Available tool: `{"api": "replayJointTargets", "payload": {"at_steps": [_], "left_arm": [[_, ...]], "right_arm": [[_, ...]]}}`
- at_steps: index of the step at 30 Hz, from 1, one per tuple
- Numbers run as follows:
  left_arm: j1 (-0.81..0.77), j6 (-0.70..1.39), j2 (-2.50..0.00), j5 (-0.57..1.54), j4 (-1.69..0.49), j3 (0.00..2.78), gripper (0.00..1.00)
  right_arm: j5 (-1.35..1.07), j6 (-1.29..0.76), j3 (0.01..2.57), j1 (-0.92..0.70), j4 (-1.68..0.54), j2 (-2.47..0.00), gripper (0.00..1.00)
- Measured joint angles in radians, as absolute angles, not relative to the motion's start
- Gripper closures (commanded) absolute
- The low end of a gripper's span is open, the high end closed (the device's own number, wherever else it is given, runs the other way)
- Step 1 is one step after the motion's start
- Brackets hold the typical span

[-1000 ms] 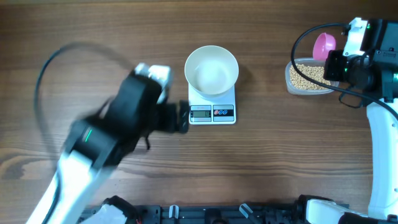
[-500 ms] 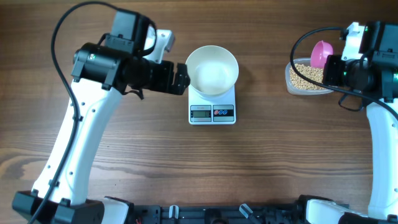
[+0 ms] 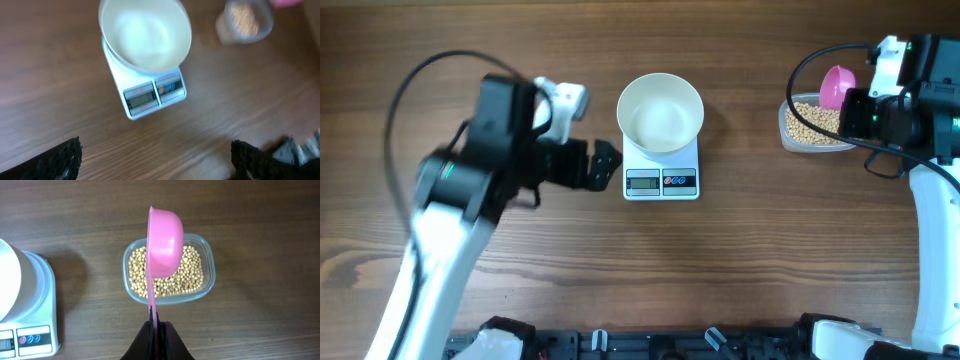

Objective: Scoop item into bowl and weigh 150g on scale
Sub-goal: 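Move the left gripper forward beside the scale and bowl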

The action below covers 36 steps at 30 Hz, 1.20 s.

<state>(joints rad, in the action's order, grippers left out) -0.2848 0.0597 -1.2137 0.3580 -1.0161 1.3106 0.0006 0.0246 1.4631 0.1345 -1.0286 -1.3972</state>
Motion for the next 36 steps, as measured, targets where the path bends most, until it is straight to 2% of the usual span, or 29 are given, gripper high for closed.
{"api": "replayJointTargets", "payload": {"at_steps": [4, 10, 19, 36], "left_arm": [[-0.398, 0.184, -1.090, 0.216, -0.936, 1.211, 0.00], [-0.546, 0.277, -1.141, 0.080, -0.865, 1.136, 0.00], [-0.555, 0.303, -1.223, 0.019, -0.823, 1.136, 0.00], [-0.555, 0.237, -1.227, 0.053, -0.776, 1.136, 0.00]], "right_arm": [[0.001, 0.021, 1.463, 0.134, -1.019, -1.397, 0.96], [0.001, 0.020, 1.463, 0.134, -1.012, -1.397, 0.96], [0.000, 0.020, 1.463, 0.134, -1.013, -1.397, 0.96], [0.001, 0.020, 1.463, 0.134, -1.012, -1.397, 0.96]]}}
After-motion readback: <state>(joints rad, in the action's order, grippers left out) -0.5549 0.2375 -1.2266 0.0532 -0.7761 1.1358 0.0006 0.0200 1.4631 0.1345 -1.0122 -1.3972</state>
